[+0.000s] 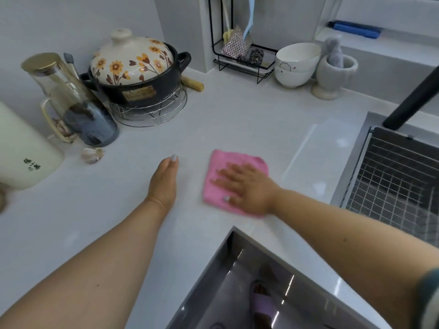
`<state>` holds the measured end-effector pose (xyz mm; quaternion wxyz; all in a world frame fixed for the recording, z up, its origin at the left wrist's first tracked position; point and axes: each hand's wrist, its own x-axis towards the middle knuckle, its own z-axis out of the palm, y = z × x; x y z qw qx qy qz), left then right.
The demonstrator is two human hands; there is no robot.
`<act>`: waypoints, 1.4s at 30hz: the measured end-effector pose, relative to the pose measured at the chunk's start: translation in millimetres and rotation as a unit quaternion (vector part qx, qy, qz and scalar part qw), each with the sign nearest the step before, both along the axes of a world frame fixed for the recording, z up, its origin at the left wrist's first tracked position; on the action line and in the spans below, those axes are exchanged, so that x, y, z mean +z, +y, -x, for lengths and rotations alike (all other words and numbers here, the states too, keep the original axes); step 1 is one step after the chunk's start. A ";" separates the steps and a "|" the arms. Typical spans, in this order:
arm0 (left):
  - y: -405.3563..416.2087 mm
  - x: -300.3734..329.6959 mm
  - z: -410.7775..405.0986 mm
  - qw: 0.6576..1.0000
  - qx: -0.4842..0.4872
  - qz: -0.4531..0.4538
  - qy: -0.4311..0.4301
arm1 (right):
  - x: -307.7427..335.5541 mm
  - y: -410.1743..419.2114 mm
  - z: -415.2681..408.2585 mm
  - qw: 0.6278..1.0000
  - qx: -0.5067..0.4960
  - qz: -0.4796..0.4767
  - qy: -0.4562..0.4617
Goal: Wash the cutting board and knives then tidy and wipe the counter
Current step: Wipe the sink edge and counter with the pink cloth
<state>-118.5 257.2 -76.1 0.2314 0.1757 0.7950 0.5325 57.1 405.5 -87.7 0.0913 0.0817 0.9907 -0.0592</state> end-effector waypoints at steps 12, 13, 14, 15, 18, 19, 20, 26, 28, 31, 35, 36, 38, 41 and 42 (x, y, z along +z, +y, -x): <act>-10.4 10.7 -13.8 0.999 -0.052 -0.013 -0.008 | 1.1 34.6 -53.8 0.922 -0.387 0.005 -0.015; -6.0 11.6 -17.2 0.998 -0.063 -0.014 -0.005 | 1.6 21.9 -52.8 0.935 -0.354 0.008 -0.013; -0.6 12.1 -20.8 0.997 -0.074 -0.014 -0.002 | 2.0 8.1 -53.5 0.949 -0.315 0.010 -0.011; 5.6 13.2 -25.0 0.996 -0.085 -0.013 0.002 | 3.5 -6.3 -56.2 0.961 -0.274 0.015 -0.012; 26.8 15.9 -38.5 0.992 -0.122 -0.020 0.003 | 10.4 -37.9 -76.3 0.983 -0.179 0.031 -0.026; 33.8 17.7 -43.6 0.991 -0.134 -0.021 0.002 | 12.1 -40.8 -85.7 0.986 -0.160 0.031 -0.034; 41.0 18.8 -48.1 0.989 -0.146 -0.021 0.001 | 13.8 -39.5 -95.4 0.988 -0.149 0.030 -0.041; 82.5 20.1 -73.1 0.979 -0.205 0.005 0.021 | 16.7 -5.7 -123.3 0.981 -0.180 0.015 -0.068; 95.7 17.9 -82.0 0.972 -0.229 0.022 0.050 | 13.6 15.7 -123.7 0.972 -0.226 0.015 -0.064; 119.4 13.3 -93.6 0.958 -0.259 0.039 0.112 | 8.4 58.3 -120.5 0.956 -0.285 0.015 -0.068; 163.5 -1.7 -103.7 0.910 -0.321 0.113 0.238 | 4.9 117.2 -112.5 0.941 -0.331 0.014 -0.068; 174.5 -6.1 -106.1 0.890 -0.340 0.139 0.271 | 3.7 131.6 -110.8 0.938 -0.339 0.014 -0.064; 192.2 -14.9 -110.3 0.854 -0.367 0.182 0.321 | 2.7 161.0 -108.2 0.933 -0.355 0.018 -0.059; 202.2 -20.8 -116.8 0.821 -0.364 0.215 0.385 | 3.8 208.9 -106.1 0.925 -0.373 0.024 -0.063; 201.9 -23.0 -117.6 0.816 -0.356 0.214 0.403 | 4.3 225.6 -105.5 0.923 -0.378 0.024 -0.067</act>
